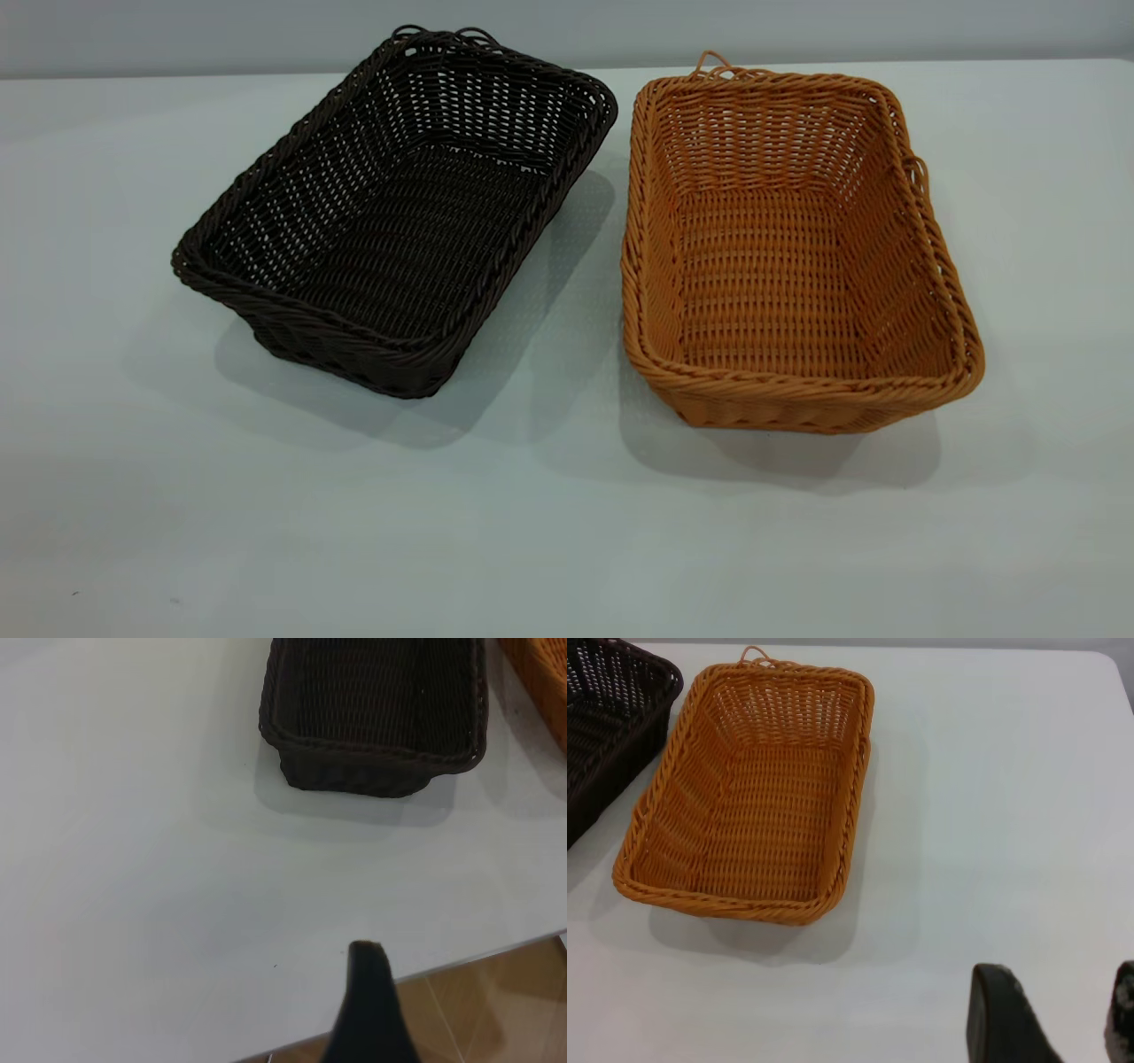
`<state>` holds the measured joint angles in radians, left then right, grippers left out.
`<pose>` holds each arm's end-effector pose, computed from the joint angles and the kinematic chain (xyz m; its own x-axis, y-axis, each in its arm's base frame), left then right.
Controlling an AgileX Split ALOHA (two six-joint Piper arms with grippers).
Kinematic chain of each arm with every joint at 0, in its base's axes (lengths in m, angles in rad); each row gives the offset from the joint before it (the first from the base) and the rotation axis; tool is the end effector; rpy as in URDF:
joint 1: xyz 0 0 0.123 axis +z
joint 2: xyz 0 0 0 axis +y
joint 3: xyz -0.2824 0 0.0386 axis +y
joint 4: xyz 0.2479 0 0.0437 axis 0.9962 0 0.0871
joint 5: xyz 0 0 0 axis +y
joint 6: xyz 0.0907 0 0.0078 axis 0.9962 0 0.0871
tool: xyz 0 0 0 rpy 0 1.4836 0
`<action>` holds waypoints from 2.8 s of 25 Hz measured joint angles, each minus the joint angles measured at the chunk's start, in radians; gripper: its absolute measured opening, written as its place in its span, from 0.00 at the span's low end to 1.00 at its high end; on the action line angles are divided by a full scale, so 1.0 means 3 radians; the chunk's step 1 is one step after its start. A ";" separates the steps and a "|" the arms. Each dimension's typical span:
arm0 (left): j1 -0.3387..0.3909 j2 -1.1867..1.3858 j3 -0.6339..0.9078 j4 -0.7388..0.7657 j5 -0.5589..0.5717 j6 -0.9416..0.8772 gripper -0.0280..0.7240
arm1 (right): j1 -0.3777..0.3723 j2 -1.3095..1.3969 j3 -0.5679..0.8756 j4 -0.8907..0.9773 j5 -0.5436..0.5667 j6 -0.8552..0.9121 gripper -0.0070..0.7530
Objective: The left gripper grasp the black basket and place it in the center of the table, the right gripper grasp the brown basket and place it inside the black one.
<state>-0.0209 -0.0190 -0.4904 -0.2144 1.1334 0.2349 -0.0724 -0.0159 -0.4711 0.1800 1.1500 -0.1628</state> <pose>-0.0112 -0.0173 0.2702 -0.4718 0.1497 -0.8689 0.2568 0.9661 0.0270 -0.0077 0.0155 0.2632 -0.5300 -0.0491 -0.8466 -0.1132 0.9935 0.0133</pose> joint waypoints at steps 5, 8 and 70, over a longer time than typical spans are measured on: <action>0.0000 0.0000 0.0000 -0.0001 0.0000 0.0000 0.69 | 0.0000 0.0000 0.0000 0.0000 0.0000 0.0000 0.32; 0.0000 0.0000 0.0000 -0.0008 0.0000 0.0000 0.69 | 0.0000 0.0000 0.0000 0.0000 0.0000 0.0000 0.32; -0.0672 0.7906 -0.3514 -0.0023 -0.2797 0.0460 0.61 | 0.0000 0.3317 -0.0135 0.1415 -0.1227 0.0223 0.79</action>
<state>-0.2226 2.3528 -1.5447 -0.2213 0.2944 0.3727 -0.0724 0.9793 -0.5116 0.6046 0.7820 -0.0959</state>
